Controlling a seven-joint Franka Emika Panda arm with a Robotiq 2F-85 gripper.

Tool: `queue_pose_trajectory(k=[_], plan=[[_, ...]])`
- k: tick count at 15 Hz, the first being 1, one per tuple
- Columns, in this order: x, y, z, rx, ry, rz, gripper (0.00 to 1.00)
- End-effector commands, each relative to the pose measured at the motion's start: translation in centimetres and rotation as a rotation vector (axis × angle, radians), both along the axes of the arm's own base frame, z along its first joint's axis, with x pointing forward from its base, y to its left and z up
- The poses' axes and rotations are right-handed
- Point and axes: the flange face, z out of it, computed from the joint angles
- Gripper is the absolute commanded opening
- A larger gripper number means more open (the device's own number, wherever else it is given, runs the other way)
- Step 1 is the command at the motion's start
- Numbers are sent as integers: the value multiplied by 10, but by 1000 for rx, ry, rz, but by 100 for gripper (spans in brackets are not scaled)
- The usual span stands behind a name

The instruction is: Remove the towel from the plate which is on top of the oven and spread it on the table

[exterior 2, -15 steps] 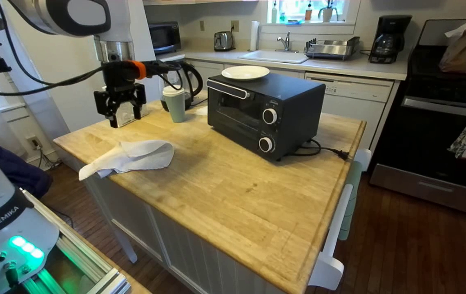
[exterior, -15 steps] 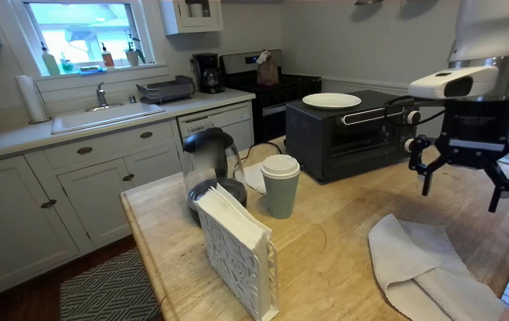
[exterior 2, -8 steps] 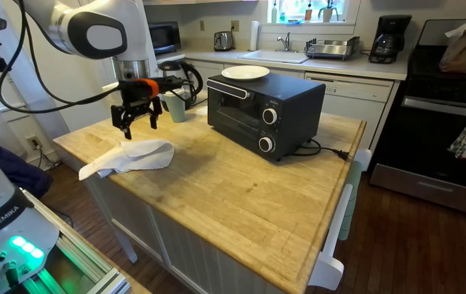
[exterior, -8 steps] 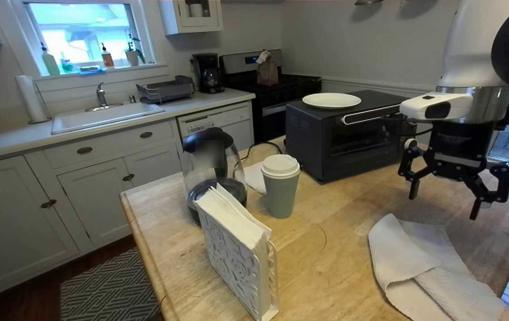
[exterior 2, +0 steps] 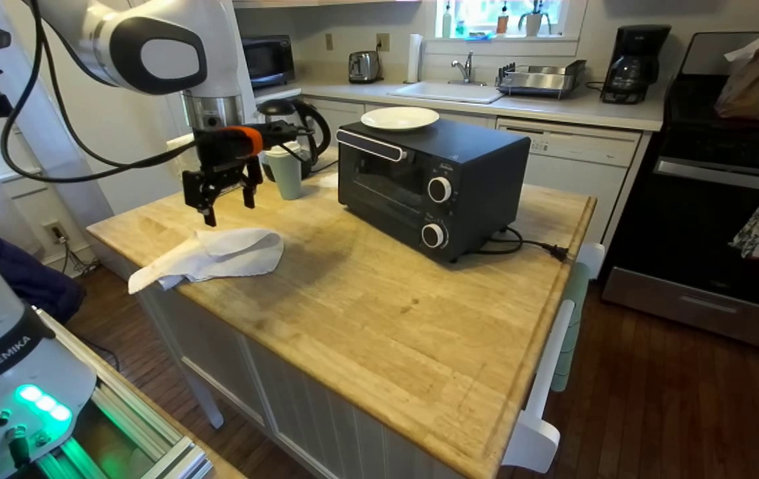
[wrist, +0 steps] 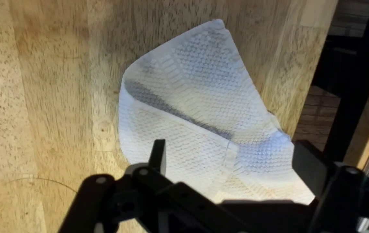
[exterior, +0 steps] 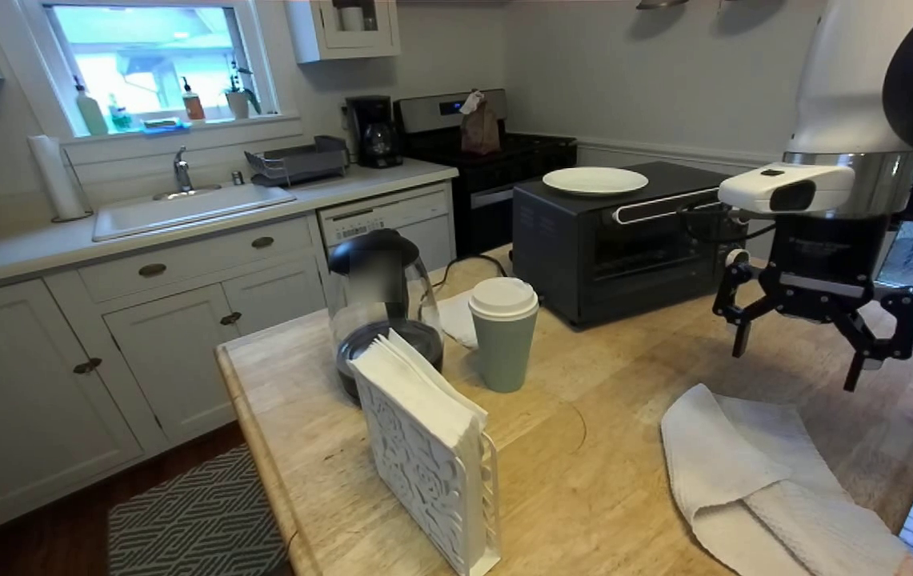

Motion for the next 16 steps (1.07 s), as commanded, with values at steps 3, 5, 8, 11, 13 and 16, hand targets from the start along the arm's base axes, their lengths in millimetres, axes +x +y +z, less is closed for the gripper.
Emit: queue_pose_trajectory(k=[3, 5, 8, 11, 13, 16], plan=[[24, -13, 11, 18, -212, -18, 100], [20, -13, 16, 12, -192, -1, 100], [21, -13, 14, 10, -193, -5, 100], [19, -1, 4, 16, -158, 102, 100], [13, 8, -2, 60, -112, 182, 100], [11, 15, -7, 80, -105, 262, 100]])
